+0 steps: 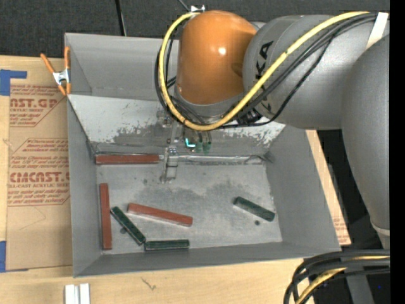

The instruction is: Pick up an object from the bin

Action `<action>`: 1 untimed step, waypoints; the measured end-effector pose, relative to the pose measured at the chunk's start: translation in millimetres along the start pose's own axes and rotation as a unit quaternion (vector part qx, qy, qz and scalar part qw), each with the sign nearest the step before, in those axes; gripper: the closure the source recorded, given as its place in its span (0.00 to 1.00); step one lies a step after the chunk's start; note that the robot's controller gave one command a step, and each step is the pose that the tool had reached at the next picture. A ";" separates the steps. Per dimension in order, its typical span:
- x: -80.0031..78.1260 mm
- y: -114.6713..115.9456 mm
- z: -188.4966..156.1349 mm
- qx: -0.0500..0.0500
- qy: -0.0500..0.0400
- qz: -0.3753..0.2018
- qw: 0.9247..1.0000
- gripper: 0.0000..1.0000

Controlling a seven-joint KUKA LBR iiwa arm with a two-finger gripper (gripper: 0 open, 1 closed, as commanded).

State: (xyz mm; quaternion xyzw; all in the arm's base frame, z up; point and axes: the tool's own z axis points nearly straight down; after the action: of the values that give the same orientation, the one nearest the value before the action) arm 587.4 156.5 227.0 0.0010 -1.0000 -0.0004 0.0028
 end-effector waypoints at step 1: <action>-0.8 -0.3 -2.9 0.000 -0.002 0.000 1.000 0.00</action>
Offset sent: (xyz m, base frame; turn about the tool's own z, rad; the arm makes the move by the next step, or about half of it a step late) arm -0.0447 0.0013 -0.0859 -0.3481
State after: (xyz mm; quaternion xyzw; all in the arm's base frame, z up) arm 588.2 156.2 229.9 0.0009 -1.0000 -0.0006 0.0006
